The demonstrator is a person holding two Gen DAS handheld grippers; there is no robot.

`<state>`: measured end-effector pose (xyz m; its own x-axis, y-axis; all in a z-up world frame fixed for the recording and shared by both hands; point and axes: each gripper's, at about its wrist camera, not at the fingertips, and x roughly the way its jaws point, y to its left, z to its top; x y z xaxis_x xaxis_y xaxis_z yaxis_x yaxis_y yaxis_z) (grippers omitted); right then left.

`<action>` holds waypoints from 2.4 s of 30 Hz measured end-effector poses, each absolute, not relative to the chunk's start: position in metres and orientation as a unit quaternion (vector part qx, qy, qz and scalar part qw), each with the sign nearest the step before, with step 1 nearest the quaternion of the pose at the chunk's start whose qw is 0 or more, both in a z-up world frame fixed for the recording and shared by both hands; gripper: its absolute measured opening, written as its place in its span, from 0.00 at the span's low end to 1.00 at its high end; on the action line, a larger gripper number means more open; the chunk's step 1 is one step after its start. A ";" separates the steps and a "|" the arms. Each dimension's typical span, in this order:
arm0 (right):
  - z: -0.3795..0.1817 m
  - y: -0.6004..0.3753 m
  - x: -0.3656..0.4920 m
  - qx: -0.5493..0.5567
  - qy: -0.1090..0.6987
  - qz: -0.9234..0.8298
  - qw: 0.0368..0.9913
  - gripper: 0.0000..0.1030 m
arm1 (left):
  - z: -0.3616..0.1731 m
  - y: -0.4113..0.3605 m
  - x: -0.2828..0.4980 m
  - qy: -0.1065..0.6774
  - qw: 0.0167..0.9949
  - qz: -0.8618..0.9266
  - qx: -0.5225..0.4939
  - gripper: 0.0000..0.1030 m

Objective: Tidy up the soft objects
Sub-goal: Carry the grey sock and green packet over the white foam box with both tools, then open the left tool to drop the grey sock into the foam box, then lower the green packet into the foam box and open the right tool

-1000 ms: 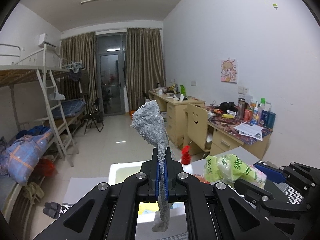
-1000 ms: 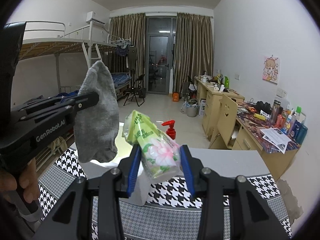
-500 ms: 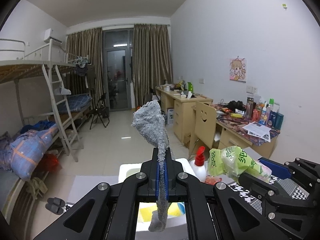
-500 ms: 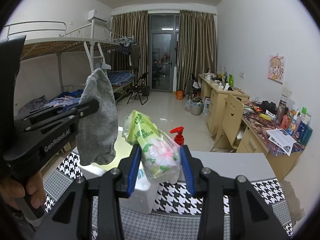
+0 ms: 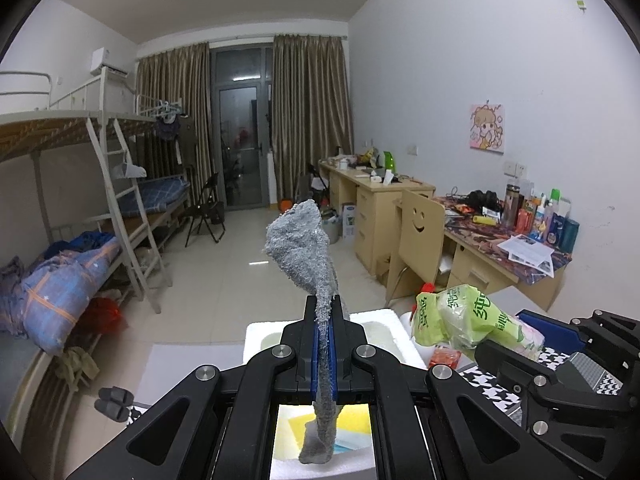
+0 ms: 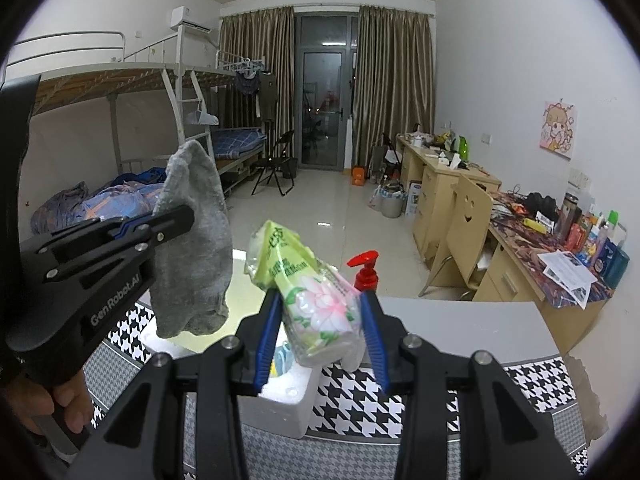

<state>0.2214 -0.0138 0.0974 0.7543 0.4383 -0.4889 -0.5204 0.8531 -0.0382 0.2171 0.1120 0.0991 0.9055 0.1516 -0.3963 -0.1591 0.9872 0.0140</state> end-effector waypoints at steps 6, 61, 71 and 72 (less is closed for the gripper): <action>0.095 -0.007 0.225 -0.093 0.245 0.254 0.931 0.44 | 0.089 0.121 0.230 0.218 0.973 0.078 -0.019 0.04; 0.073 0.050 0.253 -0.128 0.290 0.263 0.911 0.44 | 0.058 0.179 0.193 0.222 0.962 0.156 -0.040 0.99; 0.064 0.065 0.264 -0.137 0.309 0.256 0.906 0.44 | 0.053 0.187 0.188 0.221 0.960 0.163 -0.047 0.99; 0.063 0.066 0.265 -0.137 0.310 0.258 0.905 0.44 | 0.052 0.188 0.188 0.222 0.960 0.163 -0.049 0.99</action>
<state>0.2650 0.0660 0.0632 0.6750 0.3821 -0.6312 -0.5522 0.8290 -0.0886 0.1876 0.1883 0.0519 0.8481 0.2923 -0.4419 -0.3355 0.9418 -0.0210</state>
